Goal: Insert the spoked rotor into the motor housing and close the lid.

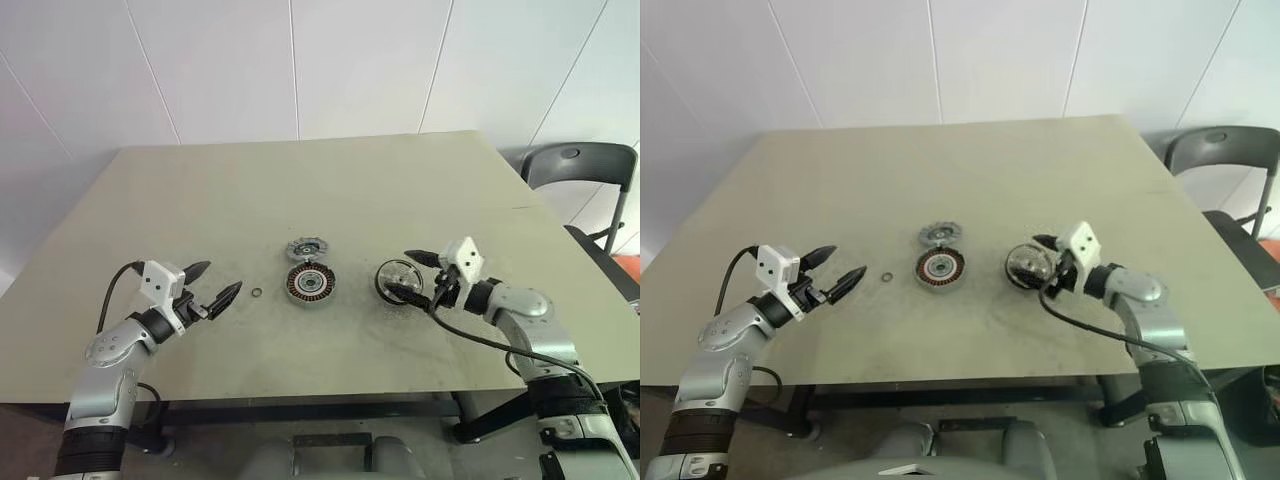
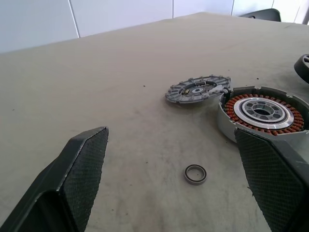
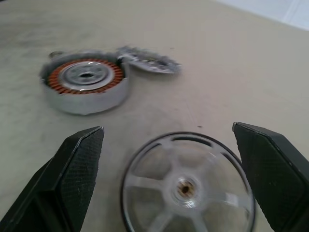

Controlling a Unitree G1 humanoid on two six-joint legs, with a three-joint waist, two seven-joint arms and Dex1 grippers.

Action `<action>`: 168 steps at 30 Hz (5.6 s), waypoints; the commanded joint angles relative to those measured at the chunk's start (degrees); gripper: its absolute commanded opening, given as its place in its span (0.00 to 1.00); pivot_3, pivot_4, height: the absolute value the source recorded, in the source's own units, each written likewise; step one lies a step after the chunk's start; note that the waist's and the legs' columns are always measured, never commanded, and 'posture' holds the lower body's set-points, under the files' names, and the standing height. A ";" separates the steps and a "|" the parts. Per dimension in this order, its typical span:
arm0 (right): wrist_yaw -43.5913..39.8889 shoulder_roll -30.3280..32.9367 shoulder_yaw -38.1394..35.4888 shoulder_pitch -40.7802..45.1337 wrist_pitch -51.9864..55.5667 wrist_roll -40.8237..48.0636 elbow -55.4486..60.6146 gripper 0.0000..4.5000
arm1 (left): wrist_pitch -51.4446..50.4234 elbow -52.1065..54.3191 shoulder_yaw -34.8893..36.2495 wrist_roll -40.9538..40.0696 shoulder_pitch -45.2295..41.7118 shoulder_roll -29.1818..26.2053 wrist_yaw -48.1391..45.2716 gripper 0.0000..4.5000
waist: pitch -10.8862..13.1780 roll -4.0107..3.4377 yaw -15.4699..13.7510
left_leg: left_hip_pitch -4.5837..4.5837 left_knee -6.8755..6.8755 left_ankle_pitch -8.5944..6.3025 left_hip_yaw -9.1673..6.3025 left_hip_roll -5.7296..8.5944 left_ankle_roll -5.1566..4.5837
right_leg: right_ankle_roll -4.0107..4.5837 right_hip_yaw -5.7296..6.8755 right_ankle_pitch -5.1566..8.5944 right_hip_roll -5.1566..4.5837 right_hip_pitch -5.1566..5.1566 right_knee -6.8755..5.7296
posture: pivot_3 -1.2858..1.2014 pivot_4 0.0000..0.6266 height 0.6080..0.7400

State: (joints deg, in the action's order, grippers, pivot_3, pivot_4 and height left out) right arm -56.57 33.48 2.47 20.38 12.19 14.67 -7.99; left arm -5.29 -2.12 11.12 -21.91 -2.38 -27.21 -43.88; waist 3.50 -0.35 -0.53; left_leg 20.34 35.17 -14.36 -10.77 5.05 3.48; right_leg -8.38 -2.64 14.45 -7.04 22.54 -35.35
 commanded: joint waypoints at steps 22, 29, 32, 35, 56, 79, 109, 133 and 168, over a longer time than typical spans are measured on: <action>-24.01 -7.32 39.12 43.45 10.60 -25.09 -10.63 1.00 | -1.88 8.26 0.40 -4.03 6.19 -1.64 -4.88 0.99 | -0.02 0.04 0.29 | 0.09 -0.08 -0.03 -0.01 -0.04 0.06 | 0.08 -0.03 -0.27 0.08 0.27 -0.12 | 0.52 0.00 1.00; -24.90 -12.72 42.05 45.64 9.72 -30.07 -15.72 1.00 | -2.14 10.24 0.01 -4.00 8.71 -1.48 -5.22 0.99 | -0.02 0.04 1.36 | 0.06 -0.10 -0.03 -0.05 -0.08 0.07 | 0.07 -0.04 -0.27 0.15 0.37 -0.34 | 0.52 0.00 1.00; -24.31 -14.45 42.70 46.16 7.69 -32.14 -17.95 1.00 | -1.99 10.46 -0.08 -3.89 9.09 -1.33 -5.07 0.99 | -0.02 0.04 1.40 | 0.06 -0.07 -0.02 -0.05 -0.08 0.09 | 0.07 -0.06 -0.27 0.16 0.48 -0.55 | 0.52 0.00 1.00; -23.85 -16.67 42.73 46.50 6.35 -33.20 -20.29 1.00 | -1.44 10.28 -0.01 -3.66 9.30 -1.20 -4.97 0.99 | -0.02 0.04 1.46 | 0.05 -0.07 0.00 -0.05 -0.09 0.11 | 0.09 -0.10 -0.26 0.20 0.58 -0.72 | 0.52 0.00 1.00; -22.25 -21.87 42.17 45.25 1.95 -38.22 -29.06 1.00 | 1.93 7.22 -0.29 -3.05 9.25 -0.86 -5.24 0.99 | -0.02 0.03 1.59 | 0.04 -0.09 0.05 -0.05 -0.18 0.21 | 0.16 -0.13 -0.28 0.31 0.65 -0.80 | 0.52 0.00 1.00; -27.82 -19.52 40.60 43.56 5.84 -38.61 -18.71 0.44 | 2.10 7.83 -0.59 -2.37 7.50 -0.89 -3.08 1.00 | -0.09 0.10 1.53 | 0.07 -0.13 0.13 -0.06 -0.38 0.36 | 0.34 -0.14 -0.40 0.53 0.73 -0.80 | 0.52 0.00 1.00; -30.35 -14.45 48.00 42.63 28.51 -23.70 -5.06 0.87 | 0.53 7.92 -1.30 -0.85 6.82 -1.09 -2.03 1.00 | -0.09 0.10 1.45 | 0.08 -0.10 0.10 0.01 -0.54 0.42 | 0.16 -0.13 -0.26 0.62 0.75 -0.77 | 0.52 0.00 1.00; -20.92 -5.38 10.88 28.76 29.79 -1.43 4.57 1.00 | -10.01 8.30 4.54 -9.89 5.82 -0.26 3.89 1.00 | -0.11 0.20 1.21 | 0.17 -0.11 0.09 0.06 -0.56 0.42 | 0.27 -0.13 -0.19 0.57 0.73 -0.63 | 0.52 0.00 1.00; -18.52 -0.47 5.82 6.09 5.42 6.83 7.46 1.00 | -7.36 -7.50 -6.93 5.78 -7.41 1.25 5.37 1.00 | -0.06 0.30 1.12 | 0.06 -0.03 0.09 0.22 -0.59 0.41 | 0.19 -0.15 -0.29 0.59 0.45 -0.33 | 0.52 0.00 1.00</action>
State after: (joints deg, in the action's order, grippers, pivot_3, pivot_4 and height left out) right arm -74.99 32.78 9.90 25.52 18.23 20.33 -1.27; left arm -14.10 -9.65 3.96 -15.75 -9.25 -26.22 -37.89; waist 3.43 -0.04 0.59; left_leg 20.40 35.14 -14.27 -10.54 4.46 3.89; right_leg -8.18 -2.79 14.15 -6.45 22.99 -35.67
